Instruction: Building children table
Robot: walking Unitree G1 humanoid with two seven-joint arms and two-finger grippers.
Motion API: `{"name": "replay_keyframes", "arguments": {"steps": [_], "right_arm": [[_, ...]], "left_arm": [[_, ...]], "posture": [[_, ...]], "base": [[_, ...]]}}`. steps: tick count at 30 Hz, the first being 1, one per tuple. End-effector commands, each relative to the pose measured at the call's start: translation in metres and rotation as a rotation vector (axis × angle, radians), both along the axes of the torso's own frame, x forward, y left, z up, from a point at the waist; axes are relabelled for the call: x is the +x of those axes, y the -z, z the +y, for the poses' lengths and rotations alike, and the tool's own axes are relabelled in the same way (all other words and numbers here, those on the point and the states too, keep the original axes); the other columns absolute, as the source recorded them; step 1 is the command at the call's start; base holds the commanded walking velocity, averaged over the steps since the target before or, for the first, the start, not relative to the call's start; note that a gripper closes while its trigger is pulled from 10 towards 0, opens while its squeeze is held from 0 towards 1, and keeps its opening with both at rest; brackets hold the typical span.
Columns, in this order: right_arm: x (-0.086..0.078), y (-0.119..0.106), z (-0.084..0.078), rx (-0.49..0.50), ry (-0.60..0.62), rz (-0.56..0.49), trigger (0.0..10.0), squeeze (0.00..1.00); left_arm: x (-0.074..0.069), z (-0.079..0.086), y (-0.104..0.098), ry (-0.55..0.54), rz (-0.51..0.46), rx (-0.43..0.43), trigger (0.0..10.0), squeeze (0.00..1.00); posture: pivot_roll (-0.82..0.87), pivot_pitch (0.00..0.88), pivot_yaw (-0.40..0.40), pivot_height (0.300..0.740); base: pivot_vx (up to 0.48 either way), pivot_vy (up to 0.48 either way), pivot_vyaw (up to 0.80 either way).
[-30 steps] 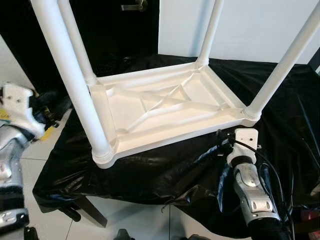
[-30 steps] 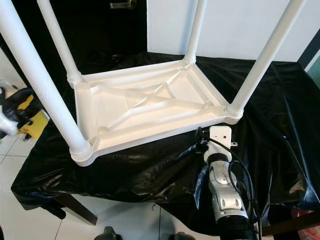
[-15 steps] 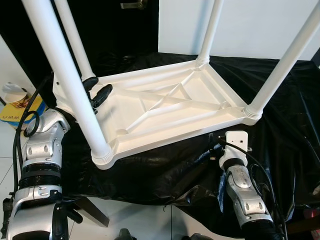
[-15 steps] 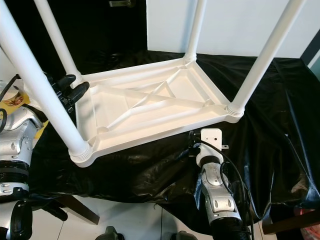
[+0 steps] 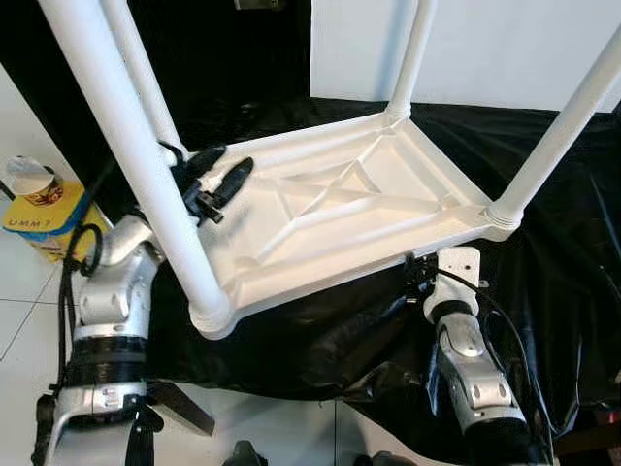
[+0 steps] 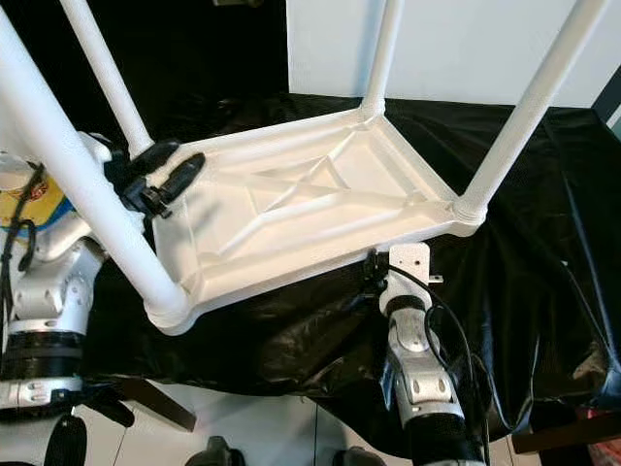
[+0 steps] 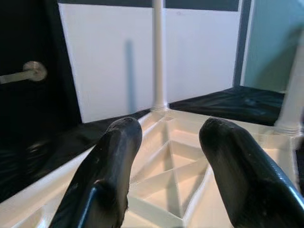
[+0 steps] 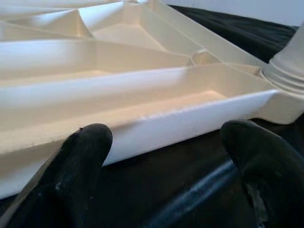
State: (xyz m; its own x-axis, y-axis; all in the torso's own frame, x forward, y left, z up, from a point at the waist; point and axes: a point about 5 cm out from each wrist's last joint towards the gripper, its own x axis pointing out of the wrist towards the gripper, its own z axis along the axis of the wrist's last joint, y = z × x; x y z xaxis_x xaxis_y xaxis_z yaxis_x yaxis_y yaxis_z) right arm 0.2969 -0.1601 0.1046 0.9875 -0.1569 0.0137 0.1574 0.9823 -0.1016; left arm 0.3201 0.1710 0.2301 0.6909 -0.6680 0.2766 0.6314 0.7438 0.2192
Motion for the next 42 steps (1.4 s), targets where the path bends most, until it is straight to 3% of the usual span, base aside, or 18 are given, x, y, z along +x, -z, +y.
{"name": "replay_keyframes", "arguments": {"steps": [1, 3, 5, 8, 10, 15, 21, 26, 28, 30, 32, 33, 34, 36, 40, 42], "right_arm": [[0.004, 0.003, -0.001, -0.002, -0.002, 0.024, 10.0, 0.0], [0.004, 0.003, -0.001, -0.002, -0.002, 0.024, 10.0, 0.0], [0.011, 0.004, -0.002, -0.005, -0.024, 0.03, 10.0, 0.0], [0.014, 0.004, -0.001, -0.004, -0.038, 0.038, 10.0, 0.0], [0.024, 0.005, 0.001, 0.005, -0.082, 0.053, 10.0, 0.0], [0.03, 0.005, 0.0, 0.007, -0.105, 0.06, 10.0, 0.0], [0.049, 0.002, -0.005, 0.011, -0.113, 0.068, 10.0, 0.0], [0.053, 0.0, -0.006, 0.008, -0.116, 0.07, 10.0, 0.0], [0.057, 0.0, -0.003, 0.012, -0.138, 0.074, 10.0, 0.0], [0.057, 0.0, -0.003, 0.012, -0.138, 0.074, 10.0, 0.0], [0.058, 0.001, 0.003, 0.03, -0.183, 0.081, 10.0, 0.0], [0.058, 0.001, 0.003, 0.03, -0.183, 0.081, 10.0, 0.0], [0.058, 0.002, 0.007, 0.044, -0.211, 0.084, 10.0, 0.0], [0.058, 0.002, 0.007, 0.044, -0.211, 0.084, 10.0, 0.0], [0.06, 0.004, 0.019, 0.055, -0.282, 0.087, 10.0, 0.0], [0.06, 0.004, 0.021, 0.055, -0.293, 0.087, 10.0, 0.0]], "left_arm": [[-0.007, -0.017, 0.005, 0.064, 0.007, 0.008, 10.0, 0.0], [-0.007, -0.017, 0.005, 0.064, 0.007, 0.008, 10.0, 0.0], [-0.016, -0.035, 0.006, 0.091, 0.009, -0.029, 10.0, 0.0], [-0.022, -0.045, 0.007, 0.105, 0.011, -0.053, 10.0, 0.0], [-0.033, -0.069, 0.007, 0.117, 0.022, -0.129, 10.0, 0.0], [-0.037, -0.083, 0.006, 0.116, 0.028, -0.171, 10.0, 0.0], [-0.045, -0.119, 0.003, 0.145, 0.035, -0.233, 10.0, 0.0], [-0.046, -0.13, 0.001, 0.153, 0.035, -0.241, 10.0, 0.0], [-0.048, -0.15, -0.002, 0.179, 0.036, -0.255, 10.0, 0.0], [-0.048, -0.15, -0.002, 0.179, 0.036, -0.255, 10.0, 0.0], [-0.053, -0.174, 0.0, 0.24, 0.037, -0.22, 10.0, 0.0], [-0.053, -0.174, 0.0, 0.24, 0.037, -0.22, 10.0, 0.0], [-0.055, -0.185, 0.003, 0.271, 0.042, -0.191, 10.0, 0.0], [-0.055, -0.185, 0.003, 0.271, 0.042, -0.191, 10.0, 0.0], [-0.056, -0.212, 0.003, 0.345, 0.046, -0.138, 10.0, 0.0], [-0.056, -0.218, 0.001, 0.359, 0.046, -0.136, 10.0, 0.0]], "posture": [[0.01, 0.079, -0.009, 0.74], [0.01, 0.079, -0.009, 0.74], [0.02, 0.07, -0.015, 0.74], [0.02, 0.069, -0.016, 0.74], [0.04, 0.058, -0.02, 0.74], [0.05, 0.045, -0.021, 0.74], [0.07, 0.023, -0.026, 0.74], [0.07, 0.019, -0.029, 0.74], [0.08, 0.009, -0.035, 0.74], [0.08, 0.009, -0.035, 0.74], [0.09, 0.005, -0.042, 0.74], [0.09, 0.005, -0.042, 0.74], [0.09, 0.002, -0.039, 0.74], [0.09, 0.002, -0.039, 0.74], [0.08, 0.004, -0.021, 0.74], [0.08, 0.004, -0.021, 0.74]], "base": [[0.0, 0.0, 0.0], [0.0, 0.0, 0.0], [0.0, 0.0, 0.0], [0.0, 0.0, 0.0], [0.0, 0.0, 0.0], [0.0, 0.0, 0.0], [0.0, 0.0, 0.0], [0.0, 0.0, 0.0], [0.0, 0.0, 0.0], [0.0, 0.0, 0.0], [0.0, 0.0, 0.0], [0.0, 0.0, 0.0], [0.0, 0.0, 0.0], [0.0, 0.0, 0.0], [0.0, 0.0, 0.0], [0.0, 0.0, 0.0]]}}
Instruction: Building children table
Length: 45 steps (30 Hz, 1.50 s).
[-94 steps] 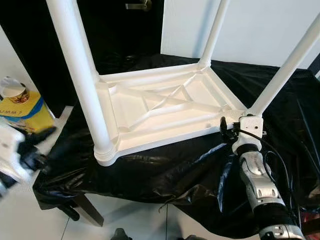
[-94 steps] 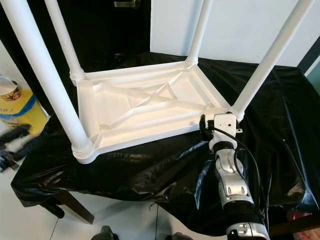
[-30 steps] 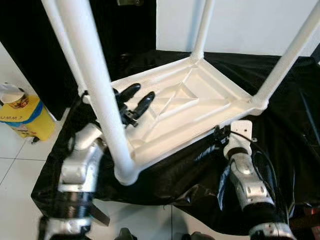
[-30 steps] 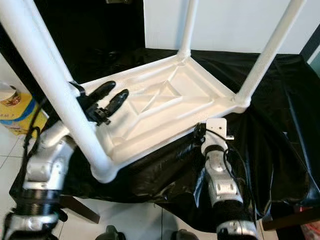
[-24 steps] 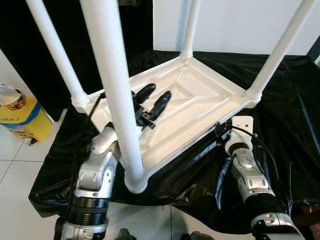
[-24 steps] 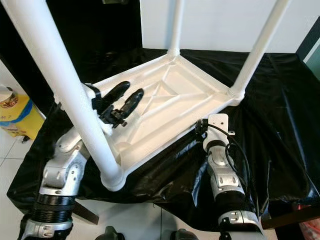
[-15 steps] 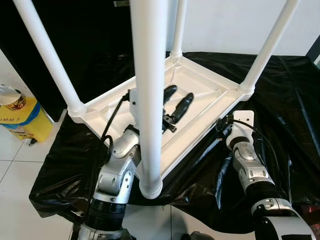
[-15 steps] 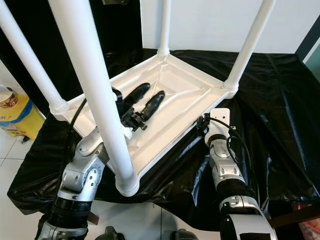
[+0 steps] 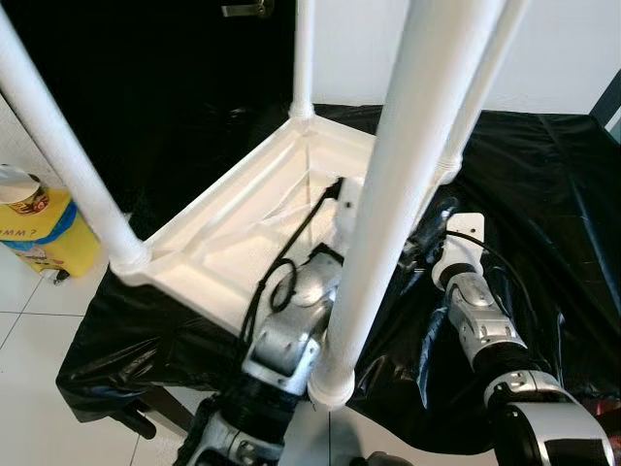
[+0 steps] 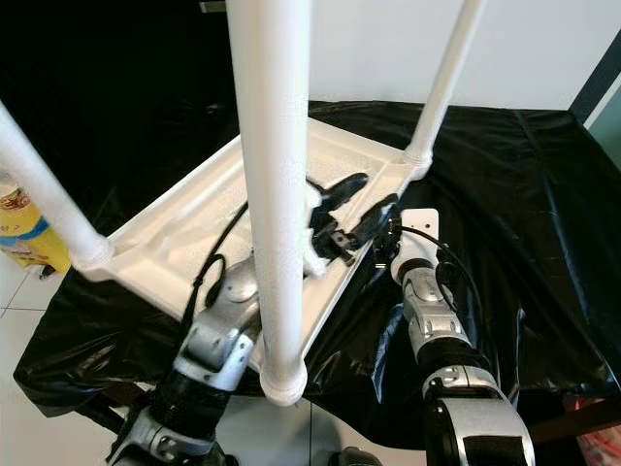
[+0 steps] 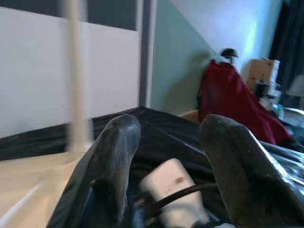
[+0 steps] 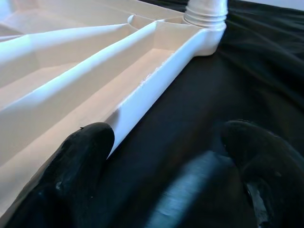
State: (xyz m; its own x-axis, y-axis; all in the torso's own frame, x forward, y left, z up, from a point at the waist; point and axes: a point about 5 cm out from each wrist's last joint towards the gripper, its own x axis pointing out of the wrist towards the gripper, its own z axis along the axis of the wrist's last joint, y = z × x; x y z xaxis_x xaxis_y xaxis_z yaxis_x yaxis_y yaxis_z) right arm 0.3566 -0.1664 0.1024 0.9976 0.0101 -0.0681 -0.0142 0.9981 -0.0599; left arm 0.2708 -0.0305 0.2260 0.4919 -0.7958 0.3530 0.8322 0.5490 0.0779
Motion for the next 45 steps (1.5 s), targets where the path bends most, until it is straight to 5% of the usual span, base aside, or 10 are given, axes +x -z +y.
{"name": "replay_keyframes", "arguments": {"steps": [1, 11, 23, 29, 34, 45], "right_arm": [[0.001, 0.002, 0.027, 0.012, -0.126, 0.007, 10.0, 0.0], [0.005, -0.003, 0.032, 0.024, -0.116, -0.021, 10.0, 0.0], [0.005, -0.004, 0.019, 0.027, -0.059, -0.045, 10.0, 0.0], [-0.001, -0.007, 0.002, -0.004, 0.017, -0.104, 10.0, 0.0], [-0.022, -0.008, -0.019, -0.029, 0.07, -0.179, 10.0, 0.0], [-0.056, -0.01, -0.022, -0.036, 0.021, -0.246, 10.0, 0.0]], "left_arm": [[-0.007, -0.016, -0.003, 0.064, -0.019, 0.01, 10.0, 0.0], [-0.01, -0.042, -0.014, 0.142, -0.043, 0.0, 10.0, 0.0], [-0.002, -0.037, -0.01, 0.108, -0.046, 0.006, 10.0, 0.0], [0.012, -0.014, -0.004, 0.04, -0.056, 0.032, 10.0, 0.0], [0.026, 0.046, 0.018, -0.072, -0.085, 0.179, 10.0, 0.0], [0.018, 0.104, 0.043, -0.1, -0.065, 0.318, 10.0, 0.0]], "posture": [[0.08, 0.004, -0.021, 0.74], [0.03, 0.031, 0.022, 0.74], [0.03, 0.054, 0.01, 0.74], [0.03, 0.055, -0.006, 0.74], [0.02, 0.062, -0.021, 0.74], [0.01, 0.063, -0.039, 0.74]], "base": [[0.0, 0.0, 0.0], [0.0, 0.0, 0.0], [0.0, 0.0, 0.0], [0.0, 0.0, 0.0], [0.0, 0.0, 0.0], [0.0, 0.0, 0.0]]}}
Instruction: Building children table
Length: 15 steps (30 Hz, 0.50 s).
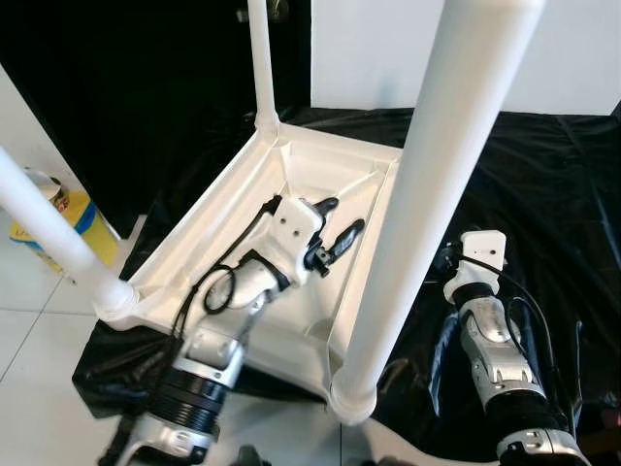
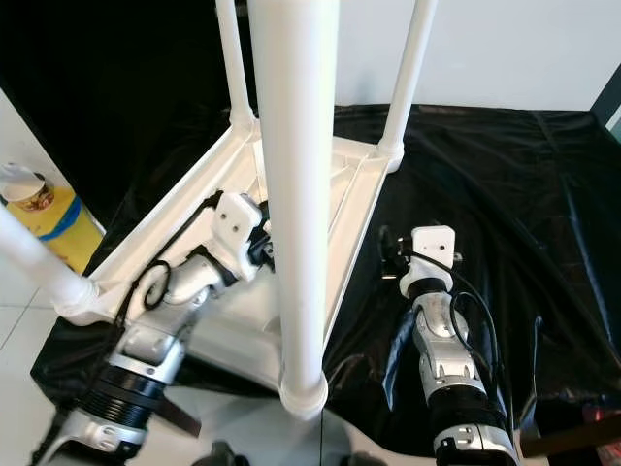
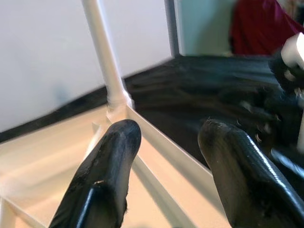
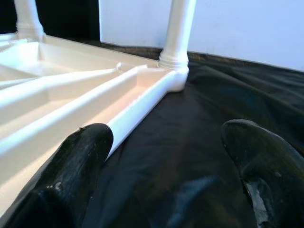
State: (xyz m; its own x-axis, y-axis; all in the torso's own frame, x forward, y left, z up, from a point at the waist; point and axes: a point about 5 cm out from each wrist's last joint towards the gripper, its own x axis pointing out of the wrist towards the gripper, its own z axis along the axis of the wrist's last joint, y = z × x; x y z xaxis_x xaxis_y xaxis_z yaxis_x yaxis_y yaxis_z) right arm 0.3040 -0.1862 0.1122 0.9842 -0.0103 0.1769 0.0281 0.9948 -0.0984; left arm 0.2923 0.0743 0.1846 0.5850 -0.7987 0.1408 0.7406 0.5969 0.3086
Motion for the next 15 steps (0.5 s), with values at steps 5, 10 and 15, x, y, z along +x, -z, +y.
{"name": "replay_keyframes", "arguments": {"steps": [5, 10, 15], "right_arm": [[-0.023, -0.001, 0.002, 0.015, -0.06, -0.024, 10.0, 0.0], [-0.032, 0.0, 0.004, 0.003, -0.093, -0.005, 10.0, 0.0], [-0.034, -0.002, 0.003, 0.001, -0.09, 0.005, 10.0, 0.0]], "left_arm": [[-0.014, 0.01, 0.011, 0.065, 0.034, 0.061, 10.0, 0.0], [-0.025, 0.022, 0.025, 0.124, 0.06, 0.182, 10.0, 0.0], [-0.029, 0.033, 0.032, 0.166, 0.082, 0.267, 10.0, 0.0]], "posture": [[0.0, 0.064, -0.045, 0.74], [0.0, 0.062, -0.052, 0.74], [0.01, 0.058, -0.055, 0.74]], "base": [[0.0, 0.0, 0.0], [0.0, 0.0, 0.0], [0.0, 0.0, 0.0]]}}
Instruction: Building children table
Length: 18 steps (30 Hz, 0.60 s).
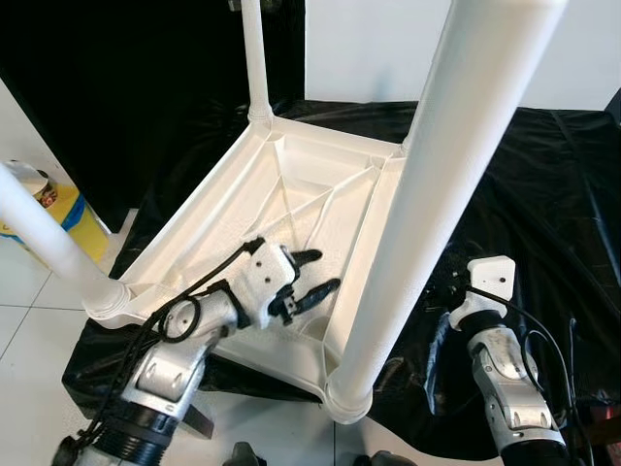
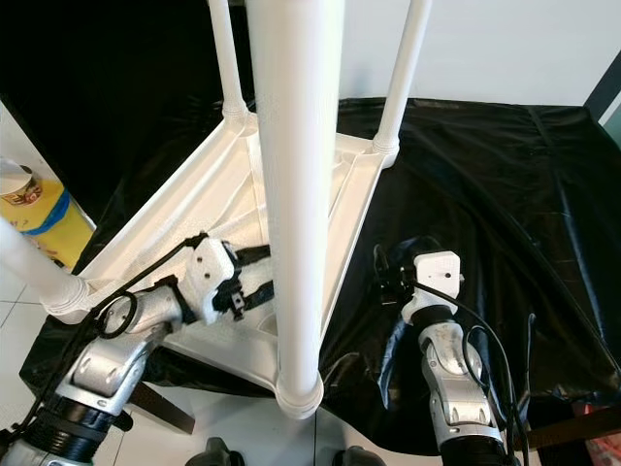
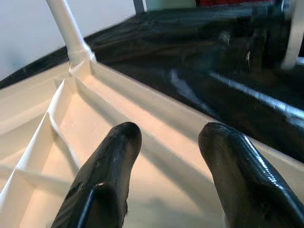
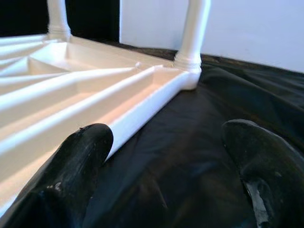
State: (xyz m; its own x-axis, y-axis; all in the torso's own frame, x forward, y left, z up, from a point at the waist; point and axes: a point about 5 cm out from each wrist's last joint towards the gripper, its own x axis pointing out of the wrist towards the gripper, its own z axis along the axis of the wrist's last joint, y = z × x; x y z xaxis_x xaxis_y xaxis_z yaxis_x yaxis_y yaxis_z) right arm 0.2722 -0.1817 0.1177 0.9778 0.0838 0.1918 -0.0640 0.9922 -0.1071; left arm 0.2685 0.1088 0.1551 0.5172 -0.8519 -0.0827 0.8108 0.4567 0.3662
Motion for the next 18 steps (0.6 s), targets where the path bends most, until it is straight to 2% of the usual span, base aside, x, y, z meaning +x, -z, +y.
{"name": "replay_keyframes", "arguments": {"steps": [1, 6, 8, 14, 16, 18], "right_arm": [[-0.002, 0.003, -0.002, 0.009, 0.004, 0.021, 10.0, 0.0], [-0.004, 0.002, -0.002, 0.005, -0.005, 0.031, 10.0, 0.0], [-0.004, 0.002, -0.002, -0.004, -0.015, 0.037, 10.0, 0.0], [-0.004, 0.002, -0.003, -0.009, -0.018, 0.04, 10.0, 0.0], [-0.001, 0.002, -0.002, -0.01, -0.029, 0.047, 10.0, 0.0], [-0.001, 0.002, -0.002, -0.01, -0.029, 0.047, 10.0, 0.0]], "left_arm": [[-0.006, -0.001, 0.003, 0.082, 0.014, 0.045, 10.0, 0.0], [-0.01, 0.007, 0.006, 0.122, 0.048, 0.101, 10.0, 0.0], [-0.013, 0.015, 0.007, 0.141, 0.065, 0.146, 10.0, 0.0], [-0.013, 0.021, 0.008, 0.149, 0.085, 0.183, 10.0, 0.0], [-0.01, 0.026, 0.013, 0.144, 0.078, 0.254, 10.0, 0.0], [-0.01, 0.026, 0.013, 0.144, 0.078, 0.254, 10.0, 0.0]], "posture": [[0.01, 0.058, -0.055, 0.74], [0.03, 0.054, -0.064, 0.74], [0.04, 0.053, -0.064, 0.74], [0.05, 0.048, -0.069, 0.74], [0.07, 0.036, -0.08, 0.74], [0.07, 0.036, -0.08, 0.74]], "base": [[0.0, 0.0, 0.0], [0.0, 0.0, 0.0], [0.0, 0.0, 0.0], [0.0, 0.0, 0.0], [0.0, 0.0, 0.0], [0.0, 0.0, 0.0]]}}
